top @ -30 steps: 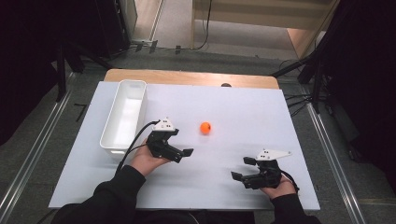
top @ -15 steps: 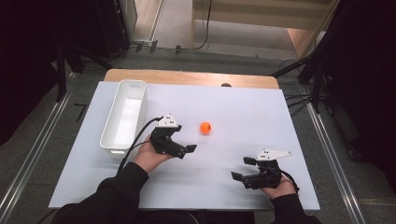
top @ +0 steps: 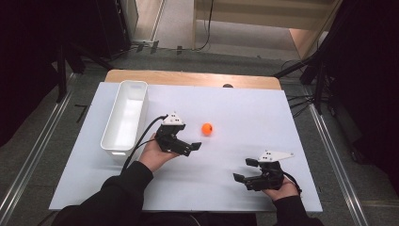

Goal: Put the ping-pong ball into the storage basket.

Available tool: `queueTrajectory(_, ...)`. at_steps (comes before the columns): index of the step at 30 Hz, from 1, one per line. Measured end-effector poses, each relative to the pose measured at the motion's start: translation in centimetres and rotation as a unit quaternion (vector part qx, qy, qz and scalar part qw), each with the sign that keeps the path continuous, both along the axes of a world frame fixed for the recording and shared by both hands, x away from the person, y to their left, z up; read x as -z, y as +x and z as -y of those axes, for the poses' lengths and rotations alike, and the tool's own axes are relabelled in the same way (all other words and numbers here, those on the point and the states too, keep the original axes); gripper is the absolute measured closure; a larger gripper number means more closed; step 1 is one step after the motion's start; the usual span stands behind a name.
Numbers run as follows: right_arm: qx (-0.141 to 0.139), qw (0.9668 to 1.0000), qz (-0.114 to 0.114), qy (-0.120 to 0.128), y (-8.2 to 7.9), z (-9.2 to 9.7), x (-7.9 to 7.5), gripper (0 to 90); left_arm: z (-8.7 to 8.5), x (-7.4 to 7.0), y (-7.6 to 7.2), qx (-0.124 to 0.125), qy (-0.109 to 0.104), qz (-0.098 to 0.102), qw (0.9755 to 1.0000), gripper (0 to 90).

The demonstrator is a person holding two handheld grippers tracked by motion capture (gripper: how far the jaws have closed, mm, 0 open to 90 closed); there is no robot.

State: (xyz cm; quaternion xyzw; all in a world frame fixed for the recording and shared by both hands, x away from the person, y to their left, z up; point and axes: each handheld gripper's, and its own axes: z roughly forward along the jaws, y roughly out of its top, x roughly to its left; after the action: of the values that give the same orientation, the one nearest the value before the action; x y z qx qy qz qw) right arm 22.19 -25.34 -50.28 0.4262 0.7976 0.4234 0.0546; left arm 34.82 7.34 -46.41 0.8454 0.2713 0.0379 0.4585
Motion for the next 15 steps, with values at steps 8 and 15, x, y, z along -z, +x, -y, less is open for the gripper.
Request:
queueTrajectory(8, -0.003, 1.0000, 0.003, -0.003, 0.0, 0.0, 0.0, 15.4, 0.0, -0.2, 0.7, -0.008, -0.007, 0.000, 0.9999, 0.0)
queueTrajectory(15, -0.003, 1.0000, 0.002, -0.005, 0.1, -0.1, 0.1, 15.5, 0.6, -0.3, 1.2, -0.006, 0.002, 0.005, 1.0000, 0.0)
